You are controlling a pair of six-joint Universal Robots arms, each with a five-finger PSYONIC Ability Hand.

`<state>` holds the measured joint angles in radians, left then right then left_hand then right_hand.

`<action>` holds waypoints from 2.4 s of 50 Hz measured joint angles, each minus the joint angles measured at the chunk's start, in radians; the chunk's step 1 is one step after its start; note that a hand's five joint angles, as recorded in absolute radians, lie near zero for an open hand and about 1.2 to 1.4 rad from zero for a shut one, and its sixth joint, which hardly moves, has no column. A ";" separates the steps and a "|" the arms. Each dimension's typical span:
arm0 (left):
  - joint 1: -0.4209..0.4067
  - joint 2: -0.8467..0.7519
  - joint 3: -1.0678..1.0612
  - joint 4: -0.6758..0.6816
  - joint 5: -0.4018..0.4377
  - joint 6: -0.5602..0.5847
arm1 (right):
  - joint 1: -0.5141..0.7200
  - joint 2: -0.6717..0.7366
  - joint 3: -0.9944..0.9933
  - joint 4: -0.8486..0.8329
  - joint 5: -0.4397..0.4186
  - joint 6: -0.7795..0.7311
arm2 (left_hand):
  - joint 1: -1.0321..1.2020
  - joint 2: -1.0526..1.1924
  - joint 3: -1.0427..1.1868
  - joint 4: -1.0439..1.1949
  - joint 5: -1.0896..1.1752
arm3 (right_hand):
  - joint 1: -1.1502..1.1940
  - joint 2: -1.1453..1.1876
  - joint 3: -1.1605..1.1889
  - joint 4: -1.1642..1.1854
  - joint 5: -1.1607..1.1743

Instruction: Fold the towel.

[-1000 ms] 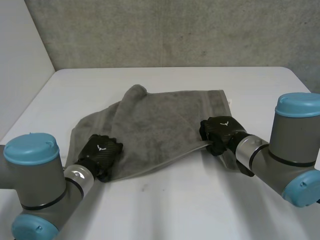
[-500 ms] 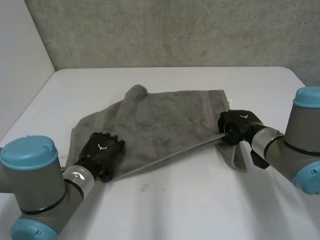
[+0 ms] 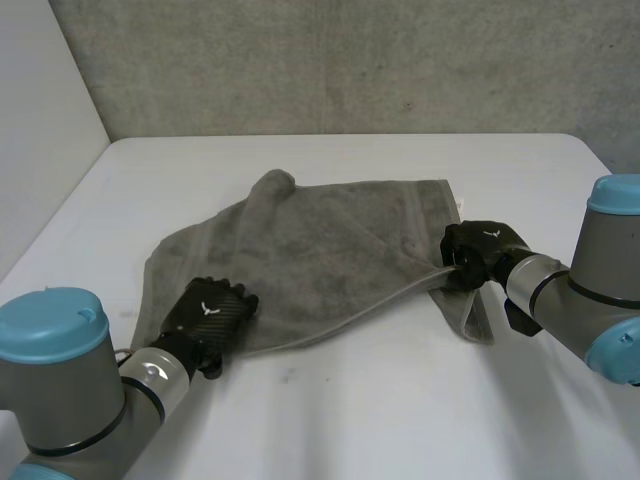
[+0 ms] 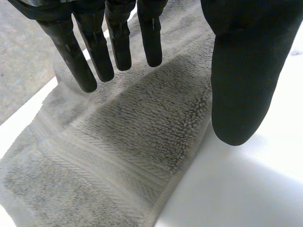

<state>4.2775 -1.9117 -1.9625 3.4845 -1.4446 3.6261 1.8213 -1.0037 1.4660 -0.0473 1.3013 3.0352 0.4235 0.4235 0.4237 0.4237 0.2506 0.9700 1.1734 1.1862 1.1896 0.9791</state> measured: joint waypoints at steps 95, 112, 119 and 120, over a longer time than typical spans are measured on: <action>0.201 0.070 0.425 0.075 0.059 0.093 | 0.236 -0.207 -0.110 -0.198 0.272 -0.872 | 0.762 0.794 0.792 0.793 0.793 | 0.000 0.005 0.002 0.004 0.008; 0.267 -0.066 0.139 0.031 0.198 0.104 | 0.239 -0.014 0.092 -0.078 0.229 -0.753 | 0.776 0.794 0.792 0.793 0.793 | 0.000 0.005 0.003 0.004 0.017; 0.323 -0.032 0.115 -0.036 0.195 0.102 | 0.234 -0.064 0.111 -0.035 0.217 -0.622 | 0.650 0.653 0.666 0.666 0.666 | 0.000 0.005 0.003 0.004 0.018; 0.328 -0.028 0.114 -0.043 0.195 0.102 | 0.233 -0.072 0.113 -0.032 0.216 -0.607 | 0.570 0.570 0.576 0.576 0.576 | 0.000 0.005 0.003 0.004 0.017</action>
<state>4.6059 -1.9393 -1.8490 3.4420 -1.2495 3.7282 2.0542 -1.0755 1.5788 -0.0796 1.5171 2.4278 0.9933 0.9938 0.9998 0.9998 0.8270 0.9700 1.1784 1.1891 1.1933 0.9965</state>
